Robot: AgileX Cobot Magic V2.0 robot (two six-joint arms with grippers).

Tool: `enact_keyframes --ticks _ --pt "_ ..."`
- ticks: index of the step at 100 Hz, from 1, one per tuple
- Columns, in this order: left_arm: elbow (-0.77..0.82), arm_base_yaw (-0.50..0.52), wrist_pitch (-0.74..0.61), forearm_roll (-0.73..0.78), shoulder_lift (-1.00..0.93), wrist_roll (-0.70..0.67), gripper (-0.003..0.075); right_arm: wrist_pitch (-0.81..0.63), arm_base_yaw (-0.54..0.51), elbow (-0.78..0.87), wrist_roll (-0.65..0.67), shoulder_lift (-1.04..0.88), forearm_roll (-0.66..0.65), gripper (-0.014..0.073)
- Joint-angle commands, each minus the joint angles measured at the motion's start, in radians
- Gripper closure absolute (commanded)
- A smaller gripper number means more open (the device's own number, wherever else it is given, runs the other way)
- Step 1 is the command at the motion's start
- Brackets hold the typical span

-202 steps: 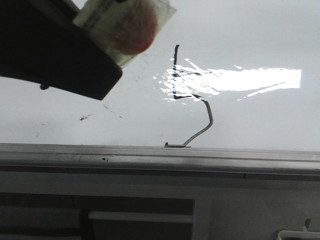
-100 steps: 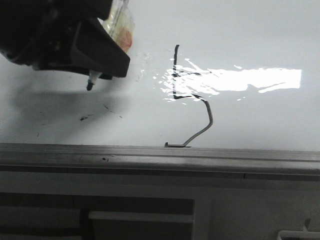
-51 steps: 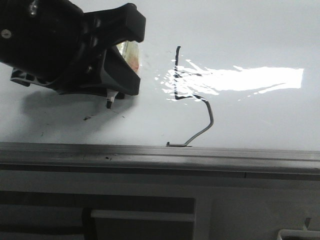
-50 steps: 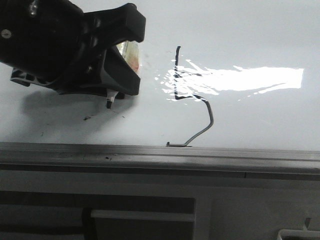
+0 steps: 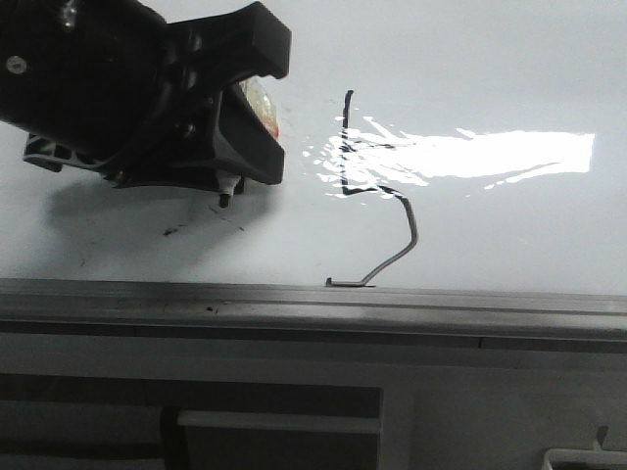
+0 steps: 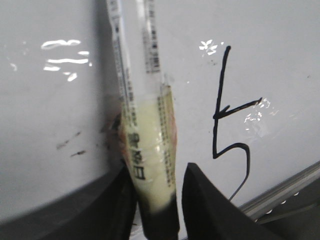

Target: Write number 5 on whiteboard

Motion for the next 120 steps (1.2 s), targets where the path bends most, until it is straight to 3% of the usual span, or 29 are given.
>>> enact_keyframes --ticks 1,26,43,53,82,120 --pt "-0.010 0.019 -0.168 -0.003 0.021 -0.003 0.0465 -0.080 -0.003 -0.011 -0.001 0.000 0.020 0.0655" --pt "-0.010 0.019 -0.168 -0.003 0.021 -0.003 0.0460 -0.089 -0.003 0.005 -0.001 0.000 0.027 0.0655" --pt "-0.010 0.019 -0.181 -0.006 0.021 -0.003 0.0279 -0.091 -0.003 0.005 -0.001 0.000 0.027 0.0655" --pt "-0.010 0.019 -0.199 -0.011 0.021 -0.003 0.0222 -0.092 -0.003 0.005 -0.001 0.000 0.028 0.0655" --pt "-0.023 0.019 -0.191 -0.011 -0.008 -0.003 0.0223 -0.093 -0.003 0.005 -0.001 0.000 0.028 0.0655" --pt "-0.030 0.017 -0.166 0.122 -0.236 0.000 0.0230 -0.096 -0.003 0.005 -0.001 -0.020 0.027 0.0655"
